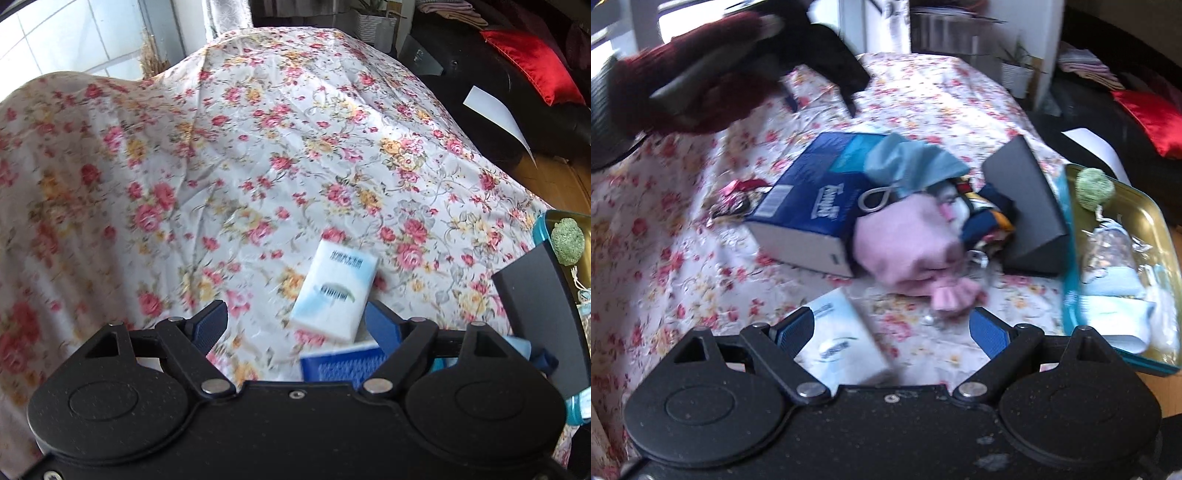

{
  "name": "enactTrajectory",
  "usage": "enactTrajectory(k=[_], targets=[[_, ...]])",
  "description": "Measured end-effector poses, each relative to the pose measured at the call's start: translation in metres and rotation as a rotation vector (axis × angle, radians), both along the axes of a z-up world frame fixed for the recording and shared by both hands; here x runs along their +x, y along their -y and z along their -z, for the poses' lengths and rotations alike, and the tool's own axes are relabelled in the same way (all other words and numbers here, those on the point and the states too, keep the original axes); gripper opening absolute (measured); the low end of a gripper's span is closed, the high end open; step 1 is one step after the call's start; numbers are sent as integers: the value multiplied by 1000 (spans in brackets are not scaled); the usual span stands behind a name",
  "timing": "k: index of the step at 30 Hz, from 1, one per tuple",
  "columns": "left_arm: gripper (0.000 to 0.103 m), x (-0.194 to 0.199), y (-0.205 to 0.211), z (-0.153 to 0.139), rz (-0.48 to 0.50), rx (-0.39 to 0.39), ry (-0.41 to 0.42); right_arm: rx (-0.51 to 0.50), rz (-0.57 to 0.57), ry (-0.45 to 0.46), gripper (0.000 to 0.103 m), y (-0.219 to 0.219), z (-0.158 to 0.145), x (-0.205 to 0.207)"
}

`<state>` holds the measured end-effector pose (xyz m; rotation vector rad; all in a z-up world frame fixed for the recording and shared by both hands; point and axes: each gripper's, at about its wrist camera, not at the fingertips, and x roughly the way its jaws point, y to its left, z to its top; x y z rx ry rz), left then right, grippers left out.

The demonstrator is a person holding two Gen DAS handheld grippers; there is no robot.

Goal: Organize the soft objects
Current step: 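Move both open tools back over the pile to a white tissue pack, then close the left tool on the white Natural Wood tissue pack and lift it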

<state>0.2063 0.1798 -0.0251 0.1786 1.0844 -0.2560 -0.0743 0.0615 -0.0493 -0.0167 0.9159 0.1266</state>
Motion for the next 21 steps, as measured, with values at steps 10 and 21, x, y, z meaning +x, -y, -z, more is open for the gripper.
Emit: enactTrajectory(k=[10, 21], targets=[[79, 22, 23, 30, 42, 16, -61, 18, 2, -23, 92, 0, 4, 7], [56, 39, 40, 58, 93, 74, -126, 47, 18, -42, 92, 7, 6, 15]])
